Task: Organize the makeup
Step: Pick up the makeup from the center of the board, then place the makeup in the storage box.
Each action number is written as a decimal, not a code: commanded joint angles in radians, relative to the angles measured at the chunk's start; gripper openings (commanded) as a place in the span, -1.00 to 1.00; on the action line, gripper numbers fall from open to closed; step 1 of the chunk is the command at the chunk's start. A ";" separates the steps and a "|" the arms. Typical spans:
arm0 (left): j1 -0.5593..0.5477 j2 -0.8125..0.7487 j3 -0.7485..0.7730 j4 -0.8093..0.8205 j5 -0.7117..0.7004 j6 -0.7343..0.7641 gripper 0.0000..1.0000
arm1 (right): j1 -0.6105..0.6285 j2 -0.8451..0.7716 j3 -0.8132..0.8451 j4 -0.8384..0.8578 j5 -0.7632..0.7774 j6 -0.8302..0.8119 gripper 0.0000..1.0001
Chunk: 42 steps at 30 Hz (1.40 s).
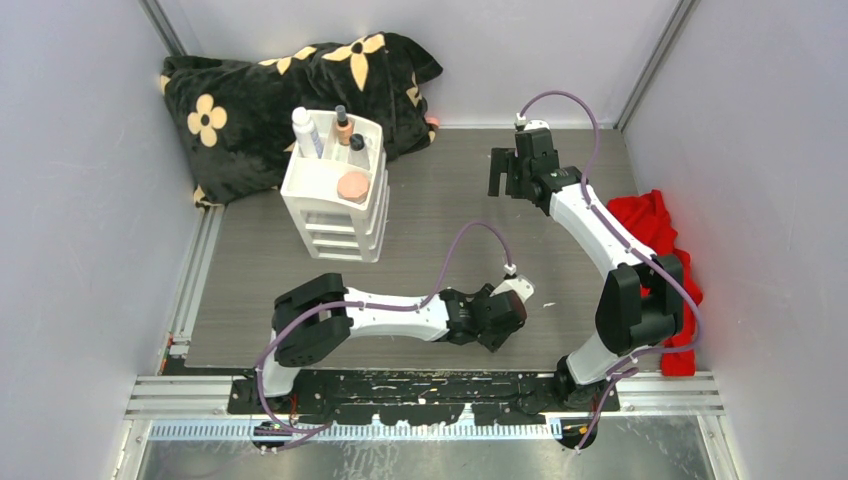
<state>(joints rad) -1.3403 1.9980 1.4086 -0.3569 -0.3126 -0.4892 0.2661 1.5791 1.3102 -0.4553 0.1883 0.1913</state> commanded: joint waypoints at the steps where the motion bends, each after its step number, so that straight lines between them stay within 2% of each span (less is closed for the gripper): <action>1: 0.013 -0.071 -0.014 0.001 -0.010 0.061 -1.00 | -0.002 -0.027 0.004 0.046 -0.012 0.009 0.88; 5: 0.045 -0.235 -0.045 -0.081 -0.112 0.156 -1.00 | -0.003 -0.030 -0.006 0.052 -0.006 0.006 0.88; 8: 0.099 -0.337 0.029 -0.244 -0.136 0.230 -1.00 | -0.003 -0.019 -0.007 0.061 -0.030 0.019 0.87; 13: 0.243 -0.460 0.202 -0.424 -0.040 0.350 -1.00 | -0.004 -0.013 -0.017 0.074 -0.052 0.030 0.86; 16: 0.379 -0.506 0.302 -0.489 0.027 0.390 -1.00 | -0.004 -0.016 -0.026 0.081 -0.062 0.035 0.86; 21: 0.634 -0.542 0.366 -0.509 0.091 0.422 -1.00 | -0.002 -0.018 -0.036 0.085 -0.075 0.039 0.85; 28: 0.857 -0.568 0.357 -0.489 0.142 0.412 -1.00 | -0.004 -0.018 -0.044 0.087 -0.084 0.042 0.84; 35: 0.970 -0.597 0.247 -0.473 0.144 0.403 -1.00 | -0.004 -0.020 -0.049 0.085 -0.081 0.042 0.83; 42: 1.060 -0.635 0.136 -0.388 0.176 0.380 -1.00 | -0.003 -0.016 -0.053 0.084 -0.089 0.045 0.83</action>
<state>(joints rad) -0.3157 1.4307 1.5509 -0.8577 -0.1684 -0.0978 0.2661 1.5791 1.2629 -0.4145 0.1074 0.2214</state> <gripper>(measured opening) 0.548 0.915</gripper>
